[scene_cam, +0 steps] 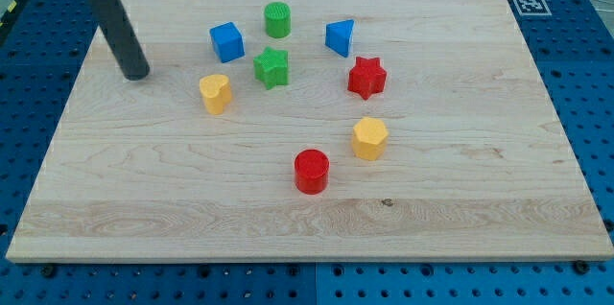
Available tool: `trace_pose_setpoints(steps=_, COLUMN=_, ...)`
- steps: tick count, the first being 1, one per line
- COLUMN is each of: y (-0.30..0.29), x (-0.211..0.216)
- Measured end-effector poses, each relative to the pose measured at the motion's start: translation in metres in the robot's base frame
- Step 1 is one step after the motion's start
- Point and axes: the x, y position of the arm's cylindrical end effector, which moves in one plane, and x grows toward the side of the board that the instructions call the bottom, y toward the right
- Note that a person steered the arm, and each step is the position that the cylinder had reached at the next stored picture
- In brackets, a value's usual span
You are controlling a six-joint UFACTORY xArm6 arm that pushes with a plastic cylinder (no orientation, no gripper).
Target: Point the arm in between the yellow heart and red circle
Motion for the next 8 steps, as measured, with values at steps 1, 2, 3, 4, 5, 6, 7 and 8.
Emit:
trace_pose_setpoints(steps=1, y=0.008, x=0.0)
trace_pose_setpoints(steps=2, y=0.009, x=0.006)
trace_pose_setpoints(steps=3, y=0.009, x=0.041)
trace_pose_setpoints(steps=4, y=0.011, x=0.073)
trace_pose_setpoints(steps=5, y=0.031, x=0.089)
trace_pose_setpoints(steps=6, y=0.059, x=0.093)
trace_pose_setpoints(steps=7, y=0.089, x=0.093)
trace_pose_setpoints(steps=8, y=0.117, x=0.093)
